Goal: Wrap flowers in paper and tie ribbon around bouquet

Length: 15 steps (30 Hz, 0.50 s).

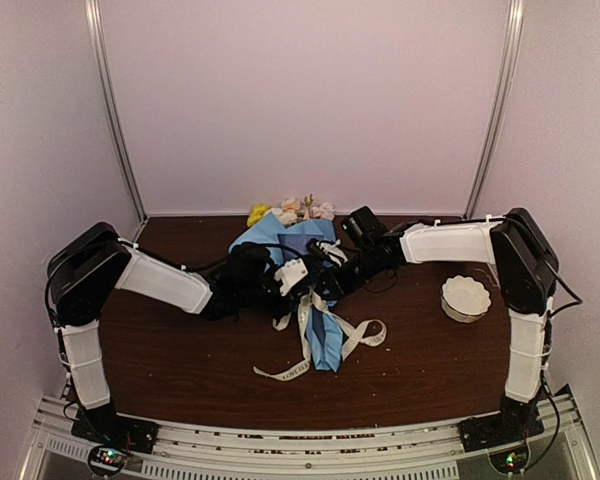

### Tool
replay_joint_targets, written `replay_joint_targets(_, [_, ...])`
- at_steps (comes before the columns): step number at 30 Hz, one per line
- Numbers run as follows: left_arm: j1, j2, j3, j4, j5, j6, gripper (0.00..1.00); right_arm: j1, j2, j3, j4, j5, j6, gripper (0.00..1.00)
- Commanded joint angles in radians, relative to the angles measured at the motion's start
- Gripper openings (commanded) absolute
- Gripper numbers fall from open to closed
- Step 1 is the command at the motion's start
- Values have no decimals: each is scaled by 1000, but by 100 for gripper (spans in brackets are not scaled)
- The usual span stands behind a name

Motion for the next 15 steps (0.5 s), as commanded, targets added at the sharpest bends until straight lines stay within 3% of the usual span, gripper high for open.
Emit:
replay_joint_targets(1, [6,-32,-11,49,6,-14,0,16,22,36,20,13,0,23])
replay_joint_targets(9, [6,-32,-12,43,4,-16,0,19,30,41,43,7,21,29])
replay_joint_targets(13, [6,-33,-9,38,2,-18,0,21,34,45,45,33,29,5])
replay_joint_targets(15, [6,-40,-5,22,-1,-21,0,21,30,44,37,50,30,0])
